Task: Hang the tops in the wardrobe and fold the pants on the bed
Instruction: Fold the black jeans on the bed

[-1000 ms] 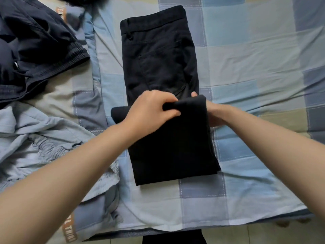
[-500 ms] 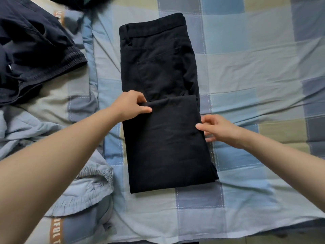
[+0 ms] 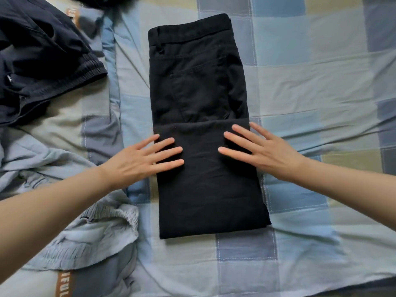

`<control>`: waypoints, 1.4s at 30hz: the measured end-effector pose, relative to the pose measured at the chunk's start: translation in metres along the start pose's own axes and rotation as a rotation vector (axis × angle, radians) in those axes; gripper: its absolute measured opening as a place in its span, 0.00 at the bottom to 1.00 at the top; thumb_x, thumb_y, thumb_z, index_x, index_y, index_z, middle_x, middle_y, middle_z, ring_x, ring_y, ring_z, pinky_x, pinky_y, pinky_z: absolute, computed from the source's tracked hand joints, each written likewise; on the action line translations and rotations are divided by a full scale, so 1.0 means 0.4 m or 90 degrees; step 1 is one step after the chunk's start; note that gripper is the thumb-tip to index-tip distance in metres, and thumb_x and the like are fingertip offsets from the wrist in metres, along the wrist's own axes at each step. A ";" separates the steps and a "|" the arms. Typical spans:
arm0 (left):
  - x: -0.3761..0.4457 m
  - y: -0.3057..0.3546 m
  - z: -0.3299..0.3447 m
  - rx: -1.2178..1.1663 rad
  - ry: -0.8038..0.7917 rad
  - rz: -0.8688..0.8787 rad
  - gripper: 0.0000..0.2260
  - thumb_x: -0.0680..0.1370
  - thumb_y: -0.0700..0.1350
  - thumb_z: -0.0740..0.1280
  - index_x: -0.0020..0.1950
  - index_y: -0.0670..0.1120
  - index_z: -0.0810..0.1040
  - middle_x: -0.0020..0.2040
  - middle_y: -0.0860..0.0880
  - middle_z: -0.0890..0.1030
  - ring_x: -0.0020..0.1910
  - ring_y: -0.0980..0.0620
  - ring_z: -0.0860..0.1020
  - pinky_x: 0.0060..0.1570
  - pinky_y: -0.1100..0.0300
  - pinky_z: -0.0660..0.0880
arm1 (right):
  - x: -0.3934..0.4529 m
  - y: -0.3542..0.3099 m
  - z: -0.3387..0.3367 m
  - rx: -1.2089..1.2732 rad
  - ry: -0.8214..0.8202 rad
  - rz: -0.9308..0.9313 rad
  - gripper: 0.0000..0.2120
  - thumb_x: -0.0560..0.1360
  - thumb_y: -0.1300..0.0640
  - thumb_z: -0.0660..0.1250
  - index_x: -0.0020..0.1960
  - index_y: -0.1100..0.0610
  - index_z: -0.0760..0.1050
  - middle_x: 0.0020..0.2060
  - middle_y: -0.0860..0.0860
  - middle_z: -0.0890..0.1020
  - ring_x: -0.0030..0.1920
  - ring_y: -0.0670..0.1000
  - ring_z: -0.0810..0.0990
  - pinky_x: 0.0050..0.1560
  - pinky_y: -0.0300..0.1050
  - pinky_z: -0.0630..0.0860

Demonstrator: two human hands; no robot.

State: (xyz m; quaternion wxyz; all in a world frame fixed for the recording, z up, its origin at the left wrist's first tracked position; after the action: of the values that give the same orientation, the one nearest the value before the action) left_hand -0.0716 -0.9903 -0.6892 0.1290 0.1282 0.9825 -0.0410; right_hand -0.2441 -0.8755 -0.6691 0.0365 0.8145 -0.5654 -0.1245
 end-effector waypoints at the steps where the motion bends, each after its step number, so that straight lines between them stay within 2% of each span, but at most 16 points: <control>1: 0.007 0.000 0.015 0.004 -0.021 -0.009 0.36 0.72 0.29 0.48 0.79 0.50 0.57 0.77 0.44 0.62 0.76 0.41 0.61 0.74 0.42 0.57 | 0.011 -0.005 0.031 -0.030 -0.031 -0.029 0.33 0.78 0.69 0.38 0.77 0.48 0.57 0.73 0.56 0.66 0.73 0.59 0.64 0.70 0.60 0.64; 5: 0.068 -0.030 0.031 0.018 -0.011 -0.044 0.28 0.76 0.36 0.51 0.77 0.49 0.65 0.76 0.45 0.65 0.74 0.40 0.64 0.72 0.41 0.63 | 0.055 0.005 0.114 -0.076 -0.077 -0.085 0.32 0.77 0.68 0.46 0.77 0.47 0.56 0.74 0.56 0.66 0.73 0.60 0.65 0.69 0.61 0.64; 11: 0.086 -0.041 0.053 -0.032 -0.024 -0.051 0.28 0.75 0.39 0.50 0.76 0.49 0.66 0.75 0.45 0.66 0.74 0.38 0.64 0.71 0.40 0.63 | 0.048 0.022 0.151 0.008 -0.079 -0.100 0.34 0.75 0.68 0.41 0.78 0.47 0.52 0.76 0.55 0.59 0.76 0.59 0.58 0.74 0.61 0.55; 16: 0.085 -0.052 0.047 -0.139 -0.036 -0.060 0.34 0.74 0.34 0.62 0.78 0.52 0.59 0.79 0.47 0.58 0.78 0.40 0.53 0.76 0.42 0.52 | 0.053 0.028 0.131 0.034 -0.122 -0.146 0.34 0.75 0.61 0.48 0.78 0.41 0.47 0.78 0.55 0.54 0.77 0.59 0.54 0.75 0.60 0.53; 19: 0.090 -0.058 0.053 -0.236 -0.078 -0.094 0.39 0.73 0.31 0.62 0.79 0.56 0.54 0.80 0.52 0.51 0.79 0.46 0.43 0.77 0.48 0.42 | 0.041 0.029 0.112 0.078 -0.129 -0.139 0.35 0.73 0.60 0.53 0.77 0.40 0.49 0.77 0.54 0.55 0.77 0.59 0.54 0.75 0.60 0.52; 21: 0.093 -0.074 0.038 -0.354 -0.081 -0.136 0.39 0.72 0.29 0.62 0.78 0.56 0.57 0.79 0.53 0.53 0.79 0.50 0.43 0.77 0.52 0.40 | 0.039 0.032 0.089 0.162 -0.135 -0.105 0.32 0.74 0.56 0.55 0.77 0.40 0.54 0.77 0.53 0.58 0.77 0.58 0.55 0.75 0.59 0.54; 23: 0.100 -0.092 0.015 -0.521 -0.051 -0.182 0.32 0.75 0.31 0.65 0.75 0.56 0.65 0.77 0.55 0.60 0.78 0.55 0.51 0.77 0.58 0.46 | 0.036 0.038 0.058 0.329 -0.126 -0.060 0.27 0.78 0.52 0.61 0.75 0.43 0.60 0.75 0.51 0.63 0.76 0.54 0.57 0.75 0.56 0.57; 26: 0.062 -0.111 0.026 -0.880 -0.080 -0.259 0.20 0.79 0.35 0.67 0.68 0.52 0.76 0.69 0.54 0.74 0.69 0.59 0.70 0.66 0.69 0.66 | -0.010 0.084 0.038 0.643 -0.123 0.105 0.21 0.77 0.53 0.64 0.69 0.42 0.68 0.66 0.39 0.73 0.68 0.40 0.69 0.71 0.37 0.60; 28: 0.005 -0.135 0.078 -0.984 -0.118 -0.406 0.14 0.79 0.43 0.69 0.64 0.51 0.79 0.62 0.53 0.81 0.62 0.54 0.78 0.58 0.58 0.76 | -0.078 0.128 0.090 0.750 -0.187 0.333 0.13 0.77 0.52 0.64 0.62 0.50 0.73 0.57 0.43 0.80 0.55 0.45 0.78 0.59 0.36 0.72; 30: -0.057 -0.110 0.137 -1.110 -0.195 -0.592 0.25 0.74 0.61 0.70 0.65 0.47 0.77 0.62 0.48 0.81 0.60 0.47 0.79 0.56 0.49 0.77 | -0.105 0.138 0.119 0.883 -0.174 0.537 0.17 0.79 0.46 0.61 0.55 0.59 0.75 0.50 0.51 0.81 0.47 0.50 0.78 0.51 0.48 0.76; 31: -0.067 -0.079 0.148 -1.219 -0.180 -0.650 0.30 0.71 0.65 0.68 0.64 0.46 0.77 0.61 0.48 0.81 0.58 0.47 0.80 0.54 0.51 0.79 | -0.085 0.133 0.116 0.964 -0.122 0.589 0.20 0.80 0.44 0.57 0.53 0.60 0.76 0.47 0.52 0.80 0.46 0.50 0.77 0.49 0.48 0.75; 33: -0.049 -0.027 0.141 -1.294 -0.069 -0.699 0.23 0.74 0.59 0.67 0.64 0.46 0.78 0.59 0.50 0.83 0.56 0.53 0.82 0.51 0.60 0.80 | -0.041 0.111 0.116 1.011 -0.104 0.642 0.23 0.82 0.46 0.51 0.55 0.63 0.76 0.50 0.55 0.81 0.51 0.52 0.78 0.54 0.47 0.73; 37: -0.069 0.021 0.121 -1.118 0.124 -0.803 0.16 0.80 0.46 0.67 0.67 0.45 0.75 0.61 0.51 0.81 0.58 0.57 0.79 0.64 0.59 0.73 | -0.028 0.085 0.158 0.960 -0.149 0.689 0.25 0.82 0.43 0.49 0.63 0.60 0.73 0.60 0.53 0.78 0.61 0.52 0.75 0.66 0.50 0.68; 38: -0.083 0.023 0.119 -1.090 0.173 -0.823 0.15 0.80 0.46 0.67 0.66 0.47 0.76 0.58 0.55 0.82 0.57 0.61 0.79 0.61 0.65 0.73 | -0.033 0.087 0.163 0.934 -0.127 0.699 0.24 0.82 0.43 0.49 0.59 0.60 0.73 0.57 0.53 0.78 0.59 0.53 0.75 0.64 0.51 0.68; 40: -0.100 0.031 0.090 -1.062 0.270 -0.840 0.10 0.80 0.47 0.66 0.61 0.54 0.77 0.52 0.65 0.82 0.52 0.71 0.78 0.49 0.78 0.71 | -0.046 0.101 0.145 0.864 -0.028 0.737 0.18 0.82 0.45 0.51 0.45 0.57 0.69 0.41 0.51 0.75 0.44 0.52 0.73 0.48 0.46 0.67; 42: -0.112 0.053 0.063 -1.069 0.359 -0.855 0.07 0.81 0.47 0.65 0.57 0.57 0.78 0.50 0.69 0.82 0.52 0.72 0.77 0.46 0.80 0.70 | -0.070 0.109 0.115 0.812 0.096 0.757 0.16 0.82 0.49 0.51 0.39 0.55 0.60 0.32 0.50 0.66 0.34 0.50 0.64 0.38 0.48 0.59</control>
State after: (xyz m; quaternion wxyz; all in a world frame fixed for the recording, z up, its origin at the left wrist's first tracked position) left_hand -0.0182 -0.9834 -0.7026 -0.1013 -0.5531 0.5622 0.6064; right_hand -0.3041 -0.8614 -0.7003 -0.3298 0.2556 -0.8544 0.3095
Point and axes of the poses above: each hand's wrist, its own x-axis towards the middle knuckle, its own z-axis out of the palm, y = z × x, the point moved 10 cm from there along x, towards the middle knuckle
